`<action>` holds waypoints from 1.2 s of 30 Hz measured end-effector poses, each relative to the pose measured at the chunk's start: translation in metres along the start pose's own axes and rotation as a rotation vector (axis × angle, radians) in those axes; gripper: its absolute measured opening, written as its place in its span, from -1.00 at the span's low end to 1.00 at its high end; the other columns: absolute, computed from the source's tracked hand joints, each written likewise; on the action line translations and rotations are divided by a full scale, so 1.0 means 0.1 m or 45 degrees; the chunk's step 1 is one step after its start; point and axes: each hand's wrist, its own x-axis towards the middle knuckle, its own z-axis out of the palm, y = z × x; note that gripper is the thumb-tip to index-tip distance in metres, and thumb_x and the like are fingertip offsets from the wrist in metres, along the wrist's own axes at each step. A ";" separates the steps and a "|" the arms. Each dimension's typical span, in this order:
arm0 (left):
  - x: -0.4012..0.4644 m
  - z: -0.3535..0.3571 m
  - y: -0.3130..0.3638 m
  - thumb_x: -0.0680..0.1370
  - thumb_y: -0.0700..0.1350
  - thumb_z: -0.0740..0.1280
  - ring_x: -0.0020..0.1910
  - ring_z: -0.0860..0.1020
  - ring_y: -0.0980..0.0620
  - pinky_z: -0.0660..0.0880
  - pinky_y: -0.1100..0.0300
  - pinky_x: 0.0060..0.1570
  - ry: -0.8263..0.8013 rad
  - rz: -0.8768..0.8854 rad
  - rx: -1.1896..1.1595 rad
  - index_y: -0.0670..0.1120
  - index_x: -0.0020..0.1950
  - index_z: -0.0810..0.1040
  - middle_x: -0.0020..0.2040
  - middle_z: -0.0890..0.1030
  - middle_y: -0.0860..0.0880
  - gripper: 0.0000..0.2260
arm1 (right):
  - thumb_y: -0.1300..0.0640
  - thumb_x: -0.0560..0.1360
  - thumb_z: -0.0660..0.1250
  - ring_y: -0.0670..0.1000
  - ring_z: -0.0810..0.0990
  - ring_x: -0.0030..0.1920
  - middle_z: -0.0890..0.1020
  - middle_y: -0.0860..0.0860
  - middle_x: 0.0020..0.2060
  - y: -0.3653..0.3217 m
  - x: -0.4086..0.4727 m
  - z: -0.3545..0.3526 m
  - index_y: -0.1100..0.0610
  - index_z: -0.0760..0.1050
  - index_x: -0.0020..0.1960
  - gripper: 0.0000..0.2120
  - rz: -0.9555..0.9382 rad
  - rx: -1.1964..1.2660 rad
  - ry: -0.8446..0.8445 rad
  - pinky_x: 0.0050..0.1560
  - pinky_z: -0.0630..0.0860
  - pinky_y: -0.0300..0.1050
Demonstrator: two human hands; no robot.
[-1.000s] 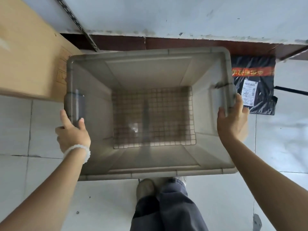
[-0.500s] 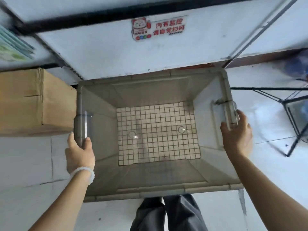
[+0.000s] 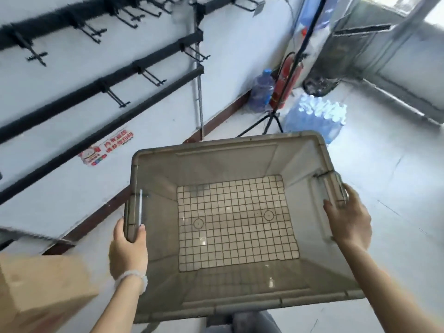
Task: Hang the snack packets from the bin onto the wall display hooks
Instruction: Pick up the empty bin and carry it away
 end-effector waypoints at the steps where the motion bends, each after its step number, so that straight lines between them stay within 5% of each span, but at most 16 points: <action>1: -0.08 0.04 0.15 0.54 0.05 0.26 0.15 0.47 -0.30 0.41 -0.12 0.06 -0.027 0.040 0.005 0.03 0.40 0.30 0.21 0.52 -0.18 -0.56 | 0.02 0.45 0.32 0.23 0.51 0.05 0.56 0.18 0.04 0.11 0.03 -0.15 -0.10 0.28 0.34 -0.51 0.029 0.003 0.027 -0.02 0.45 0.09; 20: -3.22 2.22 3.27 0.52 0.03 0.30 0.17 0.45 -0.32 0.40 -0.12 0.10 -0.708 0.962 0.110 -0.04 0.38 0.32 0.24 0.49 -0.26 -0.54 | -0.02 0.43 0.34 0.25 0.53 0.06 0.58 0.18 0.06 3.28 0.04 -3.31 -0.06 0.33 0.34 -0.50 0.829 0.218 0.848 0.01 0.46 0.07; 36: -6.00 4.37 4.81 0.49 0.03 0.31 0.13 0.48 -0.30 0.40 -0.06 0.09 -1.223 1.318 0.218 0.09 0.37 0.33 0.15 0.55 -0.26 -0.55 | 0.01 0.45 0.34 0.25 0.53 0.04 0.59 0.15 0.07 5.18 0.51 -4.60 -0.08 0.32 0.34 -0.52 1.339 0.231 1.179 -0.05 0.50 0.05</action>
